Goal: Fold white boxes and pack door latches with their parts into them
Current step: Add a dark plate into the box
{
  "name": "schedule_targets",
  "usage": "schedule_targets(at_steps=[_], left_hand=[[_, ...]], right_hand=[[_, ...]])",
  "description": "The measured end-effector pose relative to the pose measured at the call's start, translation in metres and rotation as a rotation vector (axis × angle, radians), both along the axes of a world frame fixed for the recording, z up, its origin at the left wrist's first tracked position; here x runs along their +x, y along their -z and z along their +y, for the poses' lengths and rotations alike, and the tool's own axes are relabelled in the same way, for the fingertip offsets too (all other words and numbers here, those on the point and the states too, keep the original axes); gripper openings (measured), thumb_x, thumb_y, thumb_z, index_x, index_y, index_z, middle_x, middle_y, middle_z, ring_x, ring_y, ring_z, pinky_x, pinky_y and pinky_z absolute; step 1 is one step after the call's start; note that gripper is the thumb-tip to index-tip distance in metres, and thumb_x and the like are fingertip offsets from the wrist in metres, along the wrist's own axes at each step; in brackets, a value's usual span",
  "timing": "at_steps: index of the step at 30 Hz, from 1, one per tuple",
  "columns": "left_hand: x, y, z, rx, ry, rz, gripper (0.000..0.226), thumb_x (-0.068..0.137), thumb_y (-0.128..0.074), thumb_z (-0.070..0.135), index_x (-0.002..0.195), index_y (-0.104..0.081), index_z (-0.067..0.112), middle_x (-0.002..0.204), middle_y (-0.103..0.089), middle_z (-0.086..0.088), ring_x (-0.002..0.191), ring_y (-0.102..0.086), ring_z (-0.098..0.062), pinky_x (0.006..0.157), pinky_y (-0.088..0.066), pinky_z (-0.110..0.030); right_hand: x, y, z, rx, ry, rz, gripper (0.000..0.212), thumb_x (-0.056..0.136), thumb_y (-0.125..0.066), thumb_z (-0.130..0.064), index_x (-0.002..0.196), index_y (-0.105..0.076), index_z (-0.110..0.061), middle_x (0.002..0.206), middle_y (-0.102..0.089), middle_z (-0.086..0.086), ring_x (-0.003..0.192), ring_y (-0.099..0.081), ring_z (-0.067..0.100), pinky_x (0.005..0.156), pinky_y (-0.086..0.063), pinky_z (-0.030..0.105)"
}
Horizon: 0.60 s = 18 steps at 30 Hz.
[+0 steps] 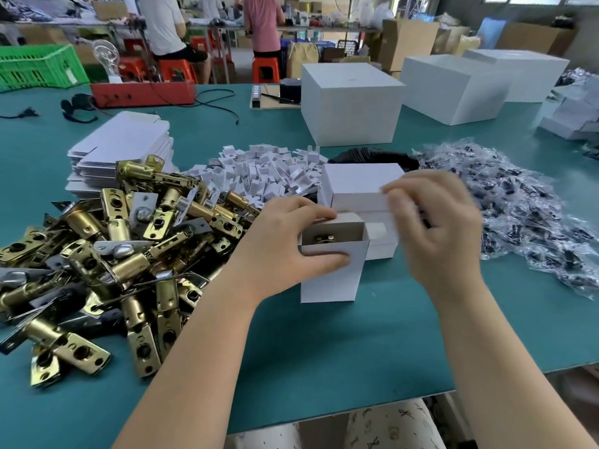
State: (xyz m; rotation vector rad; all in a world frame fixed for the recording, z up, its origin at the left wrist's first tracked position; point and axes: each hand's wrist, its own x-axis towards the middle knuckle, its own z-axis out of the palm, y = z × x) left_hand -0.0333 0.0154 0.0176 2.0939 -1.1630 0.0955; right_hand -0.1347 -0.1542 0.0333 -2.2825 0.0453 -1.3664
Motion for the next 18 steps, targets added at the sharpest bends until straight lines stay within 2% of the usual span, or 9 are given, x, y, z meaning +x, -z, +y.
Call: schedule_targets(at_steps=[2, 4, 7, 8, 10, 12, 14, 18], left_hand=[[-0.001, 0.0, 0.0, -0.011, 0.029, 0.055, 0.042, 0.083, -0.063, 0.057, 0.12, -0.065, 0.036, 0.111, -0.056, 0.018, 0.113, -0.043, -0.007, 0.088, -0.028, -0.004], [-0.001, -0.002, -0.001, -0.036, 0.033, 0.127, 0.033, 0.088, -0.048, 0.05, 0.116, -0.064, 0.043, 0.109, -0.056, 0.021, 0.111, -0.043, -0.006, 0.084, -0.028, -0.002], [-0.002, -0.002, -0.001, -0.043, 0.034, 0.205, 0.028, 0.087, -0.046, 0.041, 0.109, -0.06, 0.051, 0.106, -0.054, 0.024, 0.105, -0.044, -0.006, 0.076, -0.029, -0.005], [-0.002, -0.002, -0.002, -0.046, 0.04, 0.217, 0.027, 0.087, -0.046, 0.041, 0.108, -0.059, 0.053, 0.107, -0.055, 0.023, 0.104, -0.044, -0.007, 0.075, -0.03, -0.005], [-0.003, -0.002, -0.001, -0.051, 0.052, 0.218, 0.026, 0.087, -0.048, 0.042, 0.108, -0.058, 0.052, 0.107, -0.055, 0.021, 0.102, -0.044, -0.007, 0.074, -0.029, -0.003], [-0.002, -0.002, -0.001, -0.048, 0.054, 0.214, 0.026, 0.087, -0.048, 0.042, 0.109, -0.059, 0.05, 0.107, -0.055, 0.02, 0.101, -0.044, -0.008, 0.074, -0.03, -0.003], [-0.002, -0.002, -0.001, -0.046, 0.055, 0.217, 0.027, 0.087, -0.048, 0.042, 0.111, -0.06, 0.048, 0.107, -0.055, 0.021, 0.099, -0.045, -0.007, 0.073, -0.031, -0.004], [-0.003, -0.002, -0.001, -0.056, 0.057, 0.223, 0.026, 0.087, -0.048, 0.042, 0.11, -0.06, 0.048, 0.106, -0.055, 0.021, 0.094, -0.045, -0.005, 0.072, -0.032, -0.004]], right_hand=[[0.007, 0.004, -0.032, 0.319, 0.147, -0.047, 0.023, 0.088, -0.051, -0.026, 0.086, -0.069, -0.012, 0.082, -0.061, -0.005, 0.077, -0.055, 0.009, 0.075, -0.041, 0.022], [0.013, 0.01, -0.073, 0.536, 0.293, 0.178, 0.022, 0.087, -0.053, -0.026, 0.095, -0.069, -0.014, 0.084, -0.064, -0.005, 0.071, -0.052, 0.005, 0.068, -0.041, 0.024], [0.017, 0.035, -0.116, 0.415, 0.534, 0.719, 0.026, 0.09, -0.057, -0.03, 0.102, -0.071, -0.011, 0.085, -0.063, 0.004, 0.073, -0.055, 0.02, 0.069, -0.04, 0.03], [0.019, 0.044, -0.119, 0.393, 0.58, 0.83, 0.032, 0.09, -0.058, -0.036, 0.101, -0.07, -0.009, 0.089, -0.064, 0.009, 0.08, -0.056, 0.027, 0.071, -0.042, 0.033], [0.025, 0.059, -0.12, 0.379, 0.655, 0.943, 0.049, 0.089, -0.057, -0.049, 0.108, -0.066, -0.005, 0.109, -0.059, 0.019, 0.099, -0.055, 0.036, 0.08, -0.046, 0.04], [0.033, 0.066, -0.117, 0.308, 0.713, 0.986, 0.06, 0.09, -0.055, -0.055, 0.12, -0.059, -0.003, 0.124, -0.05, 0.022, 0.115, -0.047, 0.039, 0.089, -0.044, 0.045], [0.038, 0.068, -0.118, 0.301, 0.704, 0.957, 0.059, 0.09, -0.057, -0.052, 0.124, -0.056, -0.004, 0.126, -0.051, 0.022, 0.118, -0.046, 0.039, 0.091, -0.043, 0.045], [0.031, 0.075, -0.124, 0.468, 0.545, 0.745, 0.039, 0.087, -0.067, -0.035, 0.115, -0.056, -0.01, 0.104, -0.06, 0.01, 0.098, -0.055, 0.031, 0.081, -0.043, 0.037]])
